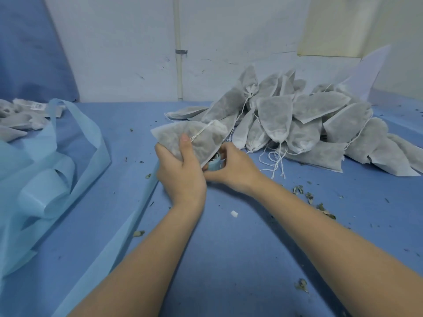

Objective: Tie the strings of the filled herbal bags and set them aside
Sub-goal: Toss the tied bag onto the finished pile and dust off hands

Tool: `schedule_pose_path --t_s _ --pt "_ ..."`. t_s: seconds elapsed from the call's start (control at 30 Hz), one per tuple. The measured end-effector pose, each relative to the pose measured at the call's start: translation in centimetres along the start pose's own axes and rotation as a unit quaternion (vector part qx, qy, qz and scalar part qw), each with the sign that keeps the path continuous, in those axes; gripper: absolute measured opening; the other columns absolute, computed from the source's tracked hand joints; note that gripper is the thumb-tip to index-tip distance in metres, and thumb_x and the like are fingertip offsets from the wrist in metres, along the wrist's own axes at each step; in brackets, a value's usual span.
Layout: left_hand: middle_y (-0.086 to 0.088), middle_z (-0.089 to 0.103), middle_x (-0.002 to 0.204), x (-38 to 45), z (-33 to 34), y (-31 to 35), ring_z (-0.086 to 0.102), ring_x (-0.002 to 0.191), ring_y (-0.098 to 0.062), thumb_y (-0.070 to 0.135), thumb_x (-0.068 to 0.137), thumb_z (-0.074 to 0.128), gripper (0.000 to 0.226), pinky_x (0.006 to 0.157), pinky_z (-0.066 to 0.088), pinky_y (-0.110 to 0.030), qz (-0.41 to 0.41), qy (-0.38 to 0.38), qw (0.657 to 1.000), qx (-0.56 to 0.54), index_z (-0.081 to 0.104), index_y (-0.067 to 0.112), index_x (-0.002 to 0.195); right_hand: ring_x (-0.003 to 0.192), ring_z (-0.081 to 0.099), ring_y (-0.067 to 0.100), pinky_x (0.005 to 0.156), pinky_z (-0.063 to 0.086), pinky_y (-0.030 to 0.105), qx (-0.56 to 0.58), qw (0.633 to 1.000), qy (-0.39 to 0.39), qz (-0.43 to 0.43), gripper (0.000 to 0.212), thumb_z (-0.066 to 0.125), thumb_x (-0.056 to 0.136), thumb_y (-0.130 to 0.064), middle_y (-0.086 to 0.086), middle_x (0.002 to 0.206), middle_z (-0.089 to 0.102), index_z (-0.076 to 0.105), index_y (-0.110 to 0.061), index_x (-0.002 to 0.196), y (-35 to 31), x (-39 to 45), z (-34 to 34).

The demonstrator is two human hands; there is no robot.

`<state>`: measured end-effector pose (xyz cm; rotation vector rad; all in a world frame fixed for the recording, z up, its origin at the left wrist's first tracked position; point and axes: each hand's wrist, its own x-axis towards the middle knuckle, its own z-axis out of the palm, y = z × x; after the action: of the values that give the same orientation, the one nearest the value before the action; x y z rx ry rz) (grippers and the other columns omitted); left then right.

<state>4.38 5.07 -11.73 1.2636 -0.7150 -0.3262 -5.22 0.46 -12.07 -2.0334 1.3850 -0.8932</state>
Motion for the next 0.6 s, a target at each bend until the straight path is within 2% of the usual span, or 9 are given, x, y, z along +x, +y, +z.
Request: schedule_pose_path --t_s 0.03,0.1,0.2,0.27,0.33,0.4,0.43,0.5,0.6 --pt "0.014 0.047 0.067 -0.2 0.0 0.0 0.045 0.061 -0.007 0.035 0.094 0.052 0.03 0.052 0.029 -0.021 0.012 -0.005 1.0 0.008 0.04 0.009 0.087 0.078 0.049 -0.002 0.058 0.037 0.006 -0.001 1.0 0.009 0.005 0.061 0.083 0.066 -0.035 -0.019 0.089 0.048 0.04 -0.019 0.107 -0.2 -0.1 0.4" --pt "0.013 0.046 0.067 -0.3 0.0 0.0 0.044 0.067 -0.018 0.035 0.095 0.05 0.029 0.054 0.024 -0.024 0.025 -0.011 0.999 0.018 0.039 0.009 0.089 0.071 0.042 -0.005 0.055 0.035 0.004 0.008 1.0 0.027 0.004 0.063 0.083 0.068 -0.034 -0.02 0.083 0.04 0.034 -0.019 0.104 -0.5 -0.4 0.9" --pt "0.012 0.045 0.067 -0.2 0.0 -0.2 0.044 0.071 -0.022 0.034 0.096 0.049 0.027 0.054 0.022 -0.026 0.028 -0.01 0.999 0.031 0.037 0.01 0.091 0.07 0.04 -0.006 0.057 0.034 0.0 0.032 0.999 0.036 -0.001 0.058 0.082 0.07 -0.031 -0.017 0.084 0.042 0.037 -0.018 0.105 -0.6 -0.8 1.3" --pt "0.014 0.044 0.067 -0.1 0.0 -0.2 0.042 0.071 -0.021 0.033 0.096 0.049 0.025 0.054 0.021 -0.025 0.033 -0.009 0.999 0.039 0.038 0.011 0.092 0.072 0.046 -0.001 0.058 0.036 0.006 0.055 0.998 0.023 0.023 0.059 0.082 0.07 -0.032 -0.01 0.09 0.049 0.043 -0.016 0.113 -0.6 -1.2 1.1" --pt "0.015 0.043 0.067 -0.1 0.0 -0.2 0.041 0.07 -0.02 0.032 0.097 0.048 0.025 0.054 0.021 -0.023 0.038 -0.008 0.998 0.042 0.037 0.01 0.093 0.081 0.054 0.007 0.071 0.043 0.015 0.11 0.992 -0.003 0.061 0.065 0.081 0.071 -0.028 -0.006 0.101 0.056 0.046 -0.016 0.125 -0.3 -1.6 0.5" --pt "0.012 0.043 0.068 0.0 0.0 -0.2 0.041 0.072 -0.02 0.032 0.097 0.048 0.024 0.055 0.02 -0.024 0.038 -0.007 0.998 0.041 0.036 0.01 0.093 0.087 0.06 0.012 0.081 0.048 0.026 0.149 0.985 -0.024 0.08 0.061 0.077 0.077 -0.017 -0.002 0.112 0.061 0.048 -0.015 0.131 -0.1 -2.1 -0.1" --pt "0.008 0.045 0.07 0.0 0.0 -0.3 0.042 0.074 -0.021 0.032 0.097 0.047 0.024 0.055 0.02 -0.024 0.038 -0.005 0.998 0.041 0.036 0.011 0.093 0.086 0.061 0.012 0.079 0.047 0.025 0.155 0.985 -0.026 0.072 0.051 0.073 0.08 -0.011 0.0 0.113 0.064 0.053 -0.015 0.127 0.0 -2.3 -0.4" --pt "0.003 0.047 0.076 0.1 0.0 -0.3 0.043 0.076 -0.022 0.033 0.097 0.047 0.025 0.056 0.02 -0.025 0.036 -0.002 0.999 0.039 0.037 0.01 0.094 0.082 0.064 0.011 0.078 0.045 0.02 0.159 0.986 -0.011 0.046 0.03 0.072 0.082 -0.007 0.002 0.104 0.068 0.063 -0.024 0.105 0.2 -2.6 -0.6" --pt "0.005 0.047 0.075 0.2 -0.1 -0.4 0.043 0.076 -0.02 0.033 0.097 0.048 0.027 0.057 0.022 -0.023 0.029 0.001 0.999 0.03 0.042 0.006 0.098 0.07 0.063 -0.005 0.077 0.046 0.008 0.142 0.989 0.031 0.026 0.023 0.08 0.076 -0.012 -0.011 0.081 0.069 0.069 -0.028 0.09 0.2 -2.7 -0.4"
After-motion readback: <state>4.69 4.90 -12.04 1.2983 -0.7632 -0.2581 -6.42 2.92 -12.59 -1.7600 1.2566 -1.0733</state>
